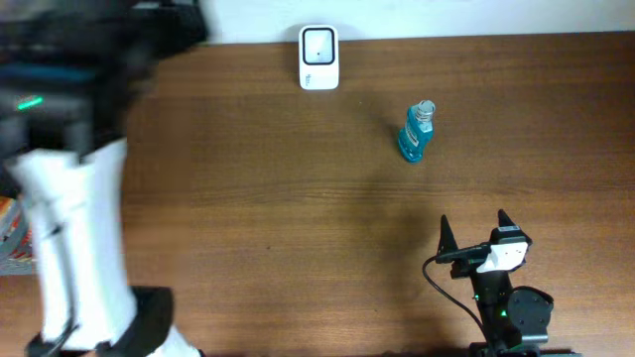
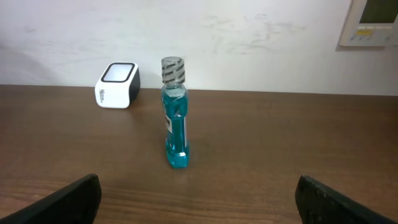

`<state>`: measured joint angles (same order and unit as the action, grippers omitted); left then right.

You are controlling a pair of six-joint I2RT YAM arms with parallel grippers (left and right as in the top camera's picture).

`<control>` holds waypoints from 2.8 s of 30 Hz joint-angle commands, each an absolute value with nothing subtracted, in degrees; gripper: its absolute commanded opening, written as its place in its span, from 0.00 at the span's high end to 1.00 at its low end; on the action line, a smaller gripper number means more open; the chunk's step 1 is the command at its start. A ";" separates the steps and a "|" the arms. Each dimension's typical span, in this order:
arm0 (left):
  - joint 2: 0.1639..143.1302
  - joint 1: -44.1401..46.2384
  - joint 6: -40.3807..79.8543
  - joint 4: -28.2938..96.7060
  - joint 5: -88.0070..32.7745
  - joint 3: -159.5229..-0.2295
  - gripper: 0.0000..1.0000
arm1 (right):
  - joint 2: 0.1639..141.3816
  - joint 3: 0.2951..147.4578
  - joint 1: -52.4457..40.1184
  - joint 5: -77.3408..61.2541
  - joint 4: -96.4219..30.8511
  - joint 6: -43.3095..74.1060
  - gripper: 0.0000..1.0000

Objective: Scan the item barcode
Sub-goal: 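Move the red snack bag from basket to scanner with left gripper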

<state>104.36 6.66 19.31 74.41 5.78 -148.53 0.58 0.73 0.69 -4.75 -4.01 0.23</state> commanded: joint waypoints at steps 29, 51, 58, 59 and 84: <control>105.32 -39.51 4.32 59.51 7.49 -89.06 0.42 | 0.21 0.32 0.38 -4.45 -4.16 0.86 0.01; 101.65 -39.55 3.55 57.47 -4.89 -110.72 1.00 | 0.21 0.32 0.38 -4.45 -4.16 0.86 0.02; 79.00 -28.47 10.90 47.20 -38.15 -112.22 1.00 | 0.21 0.32 0.38 -4.45 -4.16 0.86 0.01; 78.83 -23.90 10.85 47.51 -38.13 -112.22 1.00 | 0.21 0.32 0.38 -4.45 -4.16 0.86 0.01; 117.69 24.73 20.67 48.12 -12.23 -120.05 0.18 | 0.21 0.32 0.38 -4.45 -4.16 0.86 0.01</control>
<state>125.67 28.34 28.73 45.06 -10.17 -111.66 0.58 0.73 0.69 -4.49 -4.05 0.23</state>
